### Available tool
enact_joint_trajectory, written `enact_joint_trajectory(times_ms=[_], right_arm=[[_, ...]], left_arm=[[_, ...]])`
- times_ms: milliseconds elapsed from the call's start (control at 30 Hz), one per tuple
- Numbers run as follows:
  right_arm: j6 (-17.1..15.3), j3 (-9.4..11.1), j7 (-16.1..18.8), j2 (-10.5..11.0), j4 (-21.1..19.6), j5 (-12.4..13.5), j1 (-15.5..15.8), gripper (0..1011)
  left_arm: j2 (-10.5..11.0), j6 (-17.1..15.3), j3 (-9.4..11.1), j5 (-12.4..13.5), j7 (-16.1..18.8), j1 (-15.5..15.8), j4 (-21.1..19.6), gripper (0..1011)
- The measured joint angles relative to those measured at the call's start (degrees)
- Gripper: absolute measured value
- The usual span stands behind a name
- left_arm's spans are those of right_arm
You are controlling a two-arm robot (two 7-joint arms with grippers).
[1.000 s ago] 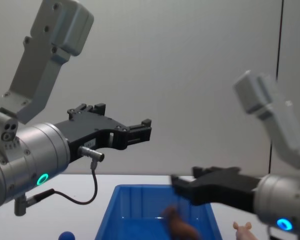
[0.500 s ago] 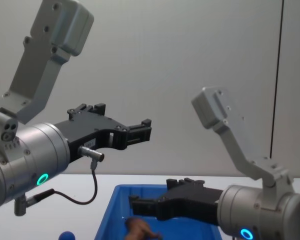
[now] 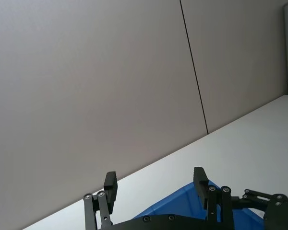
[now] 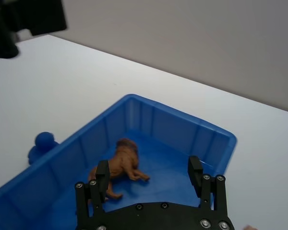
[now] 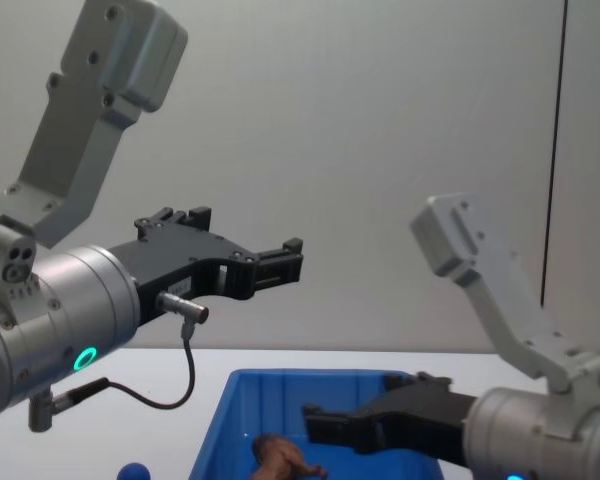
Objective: Pick up the two dolls from the table and place them into the box.
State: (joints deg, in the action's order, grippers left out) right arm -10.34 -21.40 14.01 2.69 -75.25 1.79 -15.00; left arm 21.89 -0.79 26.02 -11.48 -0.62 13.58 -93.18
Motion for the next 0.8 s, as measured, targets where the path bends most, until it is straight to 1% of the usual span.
enact_joint_trajectory(times_ms=[100,133,300,367,467,500,700,800], right_arm=[[-0.35,0.24,-1.48,0.41,-0.95,0.01,0.72,1001],[-0.61,0.40,-2.65,0.67,-1.57,0.06,1.18,1001],[-1.22,1.00,-5.94,1.64,-3.62,0.31,2.76,1001],[-1.61,1.50,-7.98,2.40,-5.09,0.50,3.87,1001],[-1.86,1.87,-9.38,2.94,-6.05,0.64,4.66,1001],[-2.06,2.14,-10.41,3.34,-6.72,0.74,5.23,1001],[-2.78,3.01,-13.19,4.60,-8.63,1.16,6.98,1001],[-3.04,3.26,-13.92,4.94,-9.14,1.39,7.48,1001]], left_arm=[[0.00,0.00,0.00,0.00,0.00,0.00,0.00,1001],[0.00,0.00,0.00,0.00,0.00,0.00,0.00,1001],[0.00,0.00,0.00,0.00,0.00,0.00,0.00,1001],[0.00,0.00,0.00,0.00,0.00,0.00,0.00,1001],[0.00,0.00,0.00,0.00,0.00,0.00,0.00,1001],[0.00,0.00,0.00,0.00,0.00,0.00,0.00,1001],[0.00,0.00,0.00,0.00,0.00,0.00,0.00,1001],[0.00,0.00,0.00,0.00,0.00,0.00,0.00,1001]])
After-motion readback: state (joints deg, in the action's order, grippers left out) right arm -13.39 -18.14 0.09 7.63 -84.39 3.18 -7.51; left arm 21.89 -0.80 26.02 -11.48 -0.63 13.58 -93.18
